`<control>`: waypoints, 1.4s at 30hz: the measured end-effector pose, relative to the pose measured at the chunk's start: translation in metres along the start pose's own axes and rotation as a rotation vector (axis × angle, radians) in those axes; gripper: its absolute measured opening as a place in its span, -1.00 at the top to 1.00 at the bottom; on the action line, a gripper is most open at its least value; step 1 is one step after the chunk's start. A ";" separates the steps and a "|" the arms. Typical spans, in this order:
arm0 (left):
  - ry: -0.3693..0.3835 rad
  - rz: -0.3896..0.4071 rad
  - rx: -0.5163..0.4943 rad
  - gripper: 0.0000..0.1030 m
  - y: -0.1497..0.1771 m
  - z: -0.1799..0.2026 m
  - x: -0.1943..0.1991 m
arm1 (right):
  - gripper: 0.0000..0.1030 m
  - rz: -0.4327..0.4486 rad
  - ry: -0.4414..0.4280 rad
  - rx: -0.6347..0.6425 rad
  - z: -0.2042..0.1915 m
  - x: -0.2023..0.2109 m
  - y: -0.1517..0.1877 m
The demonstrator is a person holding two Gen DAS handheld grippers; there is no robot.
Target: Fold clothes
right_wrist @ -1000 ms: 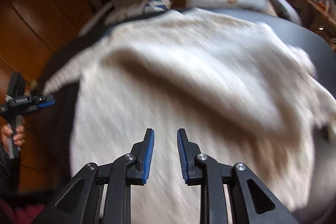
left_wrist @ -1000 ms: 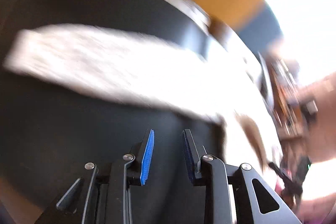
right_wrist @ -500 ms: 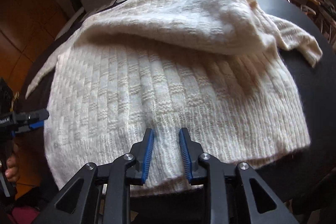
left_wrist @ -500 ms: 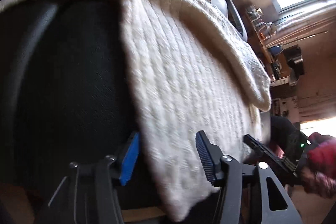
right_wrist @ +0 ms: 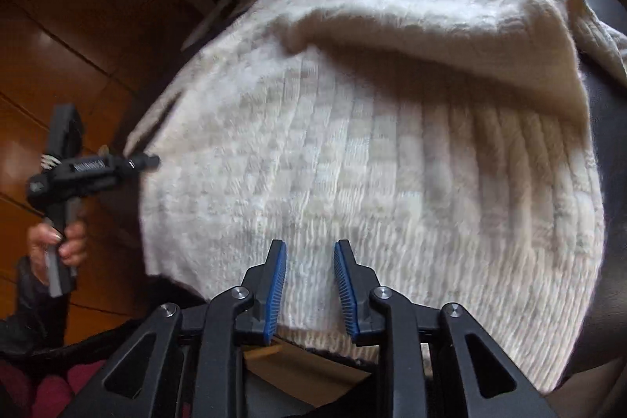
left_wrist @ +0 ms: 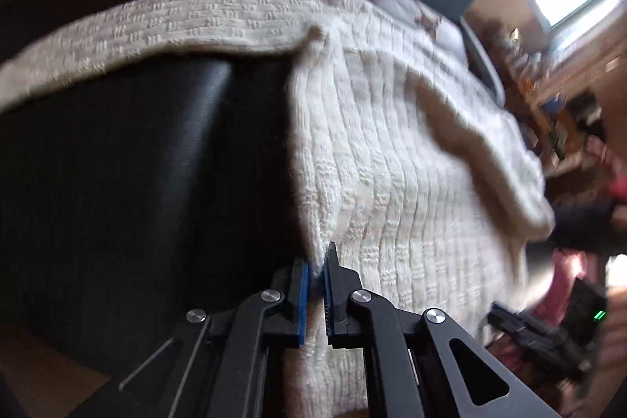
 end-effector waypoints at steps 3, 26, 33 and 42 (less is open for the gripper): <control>0.000 -0.053 0.036 0.78 0.003 0.005 -0.011 | 0.49 0.110 0.050 -0.069 0.026 0.024 -0.024; 0.084 -0.021 -0.237 0.62 -0.029 0.108 -0.061 | 0.02 0.376 -0.074 -1.058 0.282 0.083 -0.103; 0.087 -0.061 -0.199 0.62 -0.024 0.098 -0.075 | -0.43 0.404 -0.176 -1.178 0.283 0.059 -0.110; 0.121 -0.058 -0.180 0.58 -0.021 0.094 -0.074 | -0.29 0.463 0.112 -1.070 0.282 0.056 -0.141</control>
Point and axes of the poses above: each gripper's, at about its wrist camera, not at the fingertips, and x roughly against the way its jaws point, z to its right, y to its underside, the point moved 5 cm from there along -x, roughly the way its jaws point, and after that the axes turned 5 degrees about z, right-handed, at the moved point
